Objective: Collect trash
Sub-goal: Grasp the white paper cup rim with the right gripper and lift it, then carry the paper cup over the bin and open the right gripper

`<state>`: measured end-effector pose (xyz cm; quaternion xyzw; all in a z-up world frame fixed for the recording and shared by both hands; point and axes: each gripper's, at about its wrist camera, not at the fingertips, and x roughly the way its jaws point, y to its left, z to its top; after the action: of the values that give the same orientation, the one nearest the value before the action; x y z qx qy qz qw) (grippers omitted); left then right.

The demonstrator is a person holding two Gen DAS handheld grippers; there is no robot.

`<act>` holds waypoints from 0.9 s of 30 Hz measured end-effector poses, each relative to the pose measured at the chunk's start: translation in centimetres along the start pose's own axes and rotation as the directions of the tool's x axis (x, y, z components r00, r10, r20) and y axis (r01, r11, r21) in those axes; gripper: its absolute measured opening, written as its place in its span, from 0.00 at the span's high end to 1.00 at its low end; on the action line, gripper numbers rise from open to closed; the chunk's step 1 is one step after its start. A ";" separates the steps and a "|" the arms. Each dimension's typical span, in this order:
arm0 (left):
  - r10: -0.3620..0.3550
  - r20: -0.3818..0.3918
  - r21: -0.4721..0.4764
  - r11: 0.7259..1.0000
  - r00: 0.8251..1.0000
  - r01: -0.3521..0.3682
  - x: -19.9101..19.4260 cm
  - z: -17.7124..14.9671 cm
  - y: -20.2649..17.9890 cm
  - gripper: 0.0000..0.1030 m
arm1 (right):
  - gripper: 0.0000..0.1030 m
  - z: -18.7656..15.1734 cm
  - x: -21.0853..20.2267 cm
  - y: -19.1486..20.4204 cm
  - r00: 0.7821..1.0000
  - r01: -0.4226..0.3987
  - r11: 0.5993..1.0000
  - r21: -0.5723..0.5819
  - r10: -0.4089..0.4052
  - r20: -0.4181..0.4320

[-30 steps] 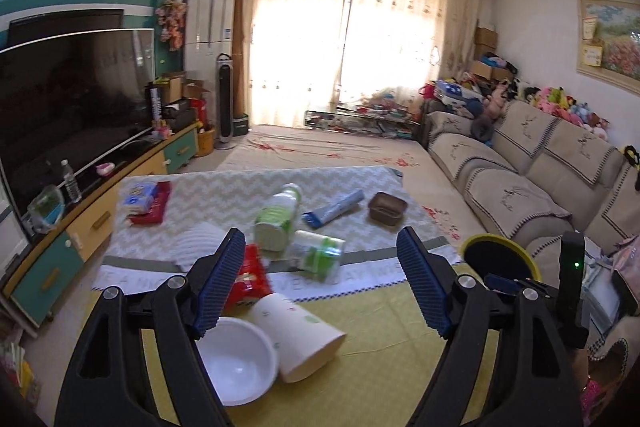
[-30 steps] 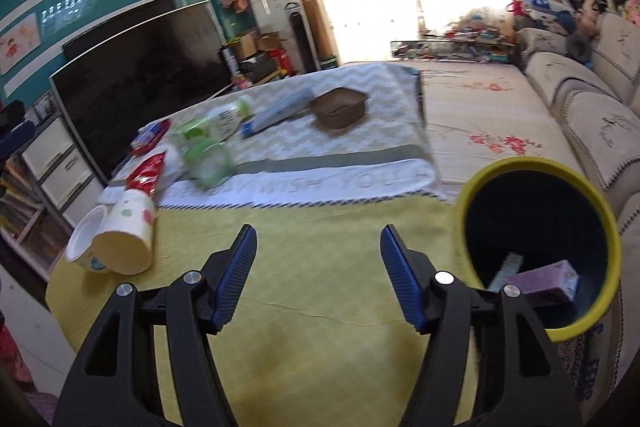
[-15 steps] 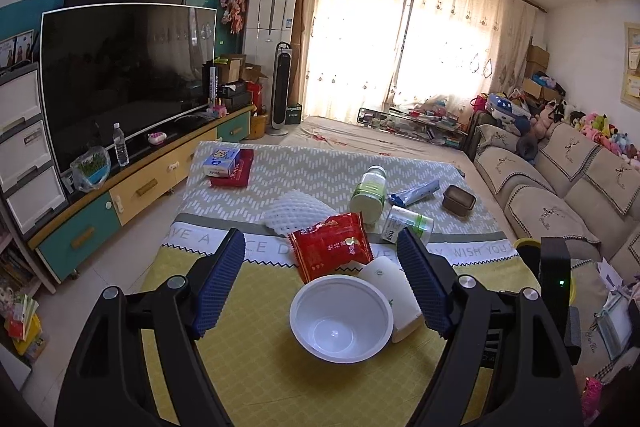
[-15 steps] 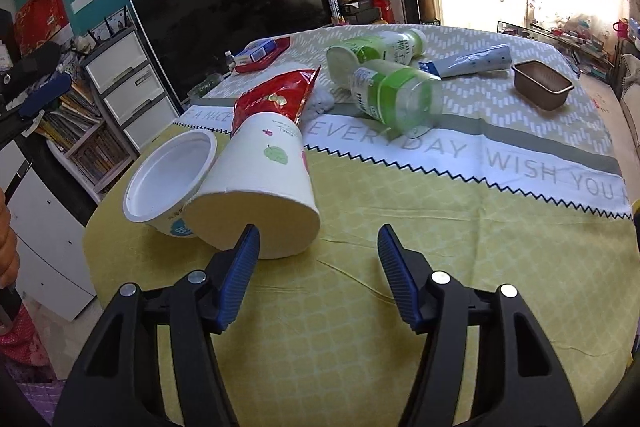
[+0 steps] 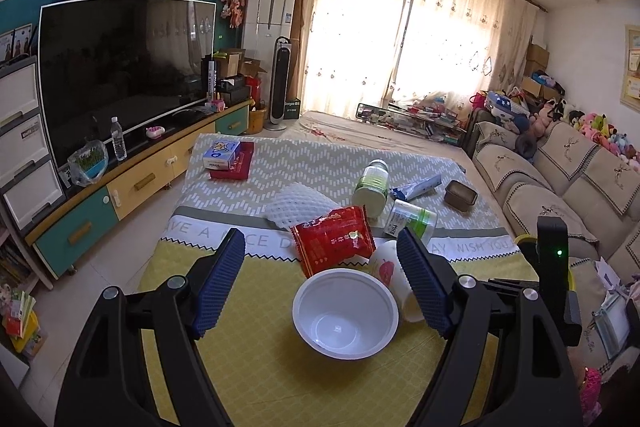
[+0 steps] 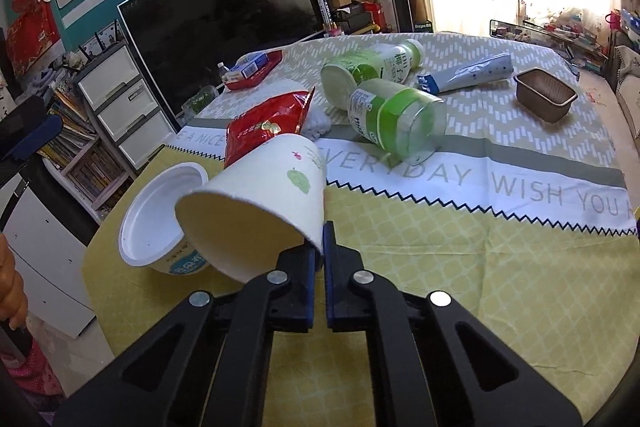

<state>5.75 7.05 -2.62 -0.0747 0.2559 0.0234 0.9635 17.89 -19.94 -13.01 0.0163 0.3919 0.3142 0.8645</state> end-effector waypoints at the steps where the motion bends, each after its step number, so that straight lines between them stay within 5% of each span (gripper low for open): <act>1: -0.002 -0.001 0.001 1.000 1.000 0.002 0.1 0.0 -0.1 0.25 | 0.97 0.0 -0.4 -0.1 1.000 -0.002 1.000 0.005 0.002 0.006; 9: -0.016 -0.010 0.019 1.000 1.000 0.017 0.3 -0.2 -1.0 0.25 | 0.97 0.0 -4.6 -2.3 0.996 0.002 0.997 0.073 -0.009 0.093; 15: -0.030 -0.019 0.035 0.999 0.999 0.031 0.7 -0.5 -1.8 0.25 | 0.97 -0.4 -9.0 -7.8 0.974 0.112 0.971 0.209 -0.149 0.170; 27: -0.052 -0.042 0.073 0.996 0.998 0.054 1.5 -0.7 -3.8 0.25 | 0.97 -4.4 -13.4 -20.5 0.862 0.389 0.774 0.500 -0.497 0.098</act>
<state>7.04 3.24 -3.45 -0.0462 0.2737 -0.0131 0.9606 19.10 -44.82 -12.79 0.1642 0.3477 -0.0065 0.9231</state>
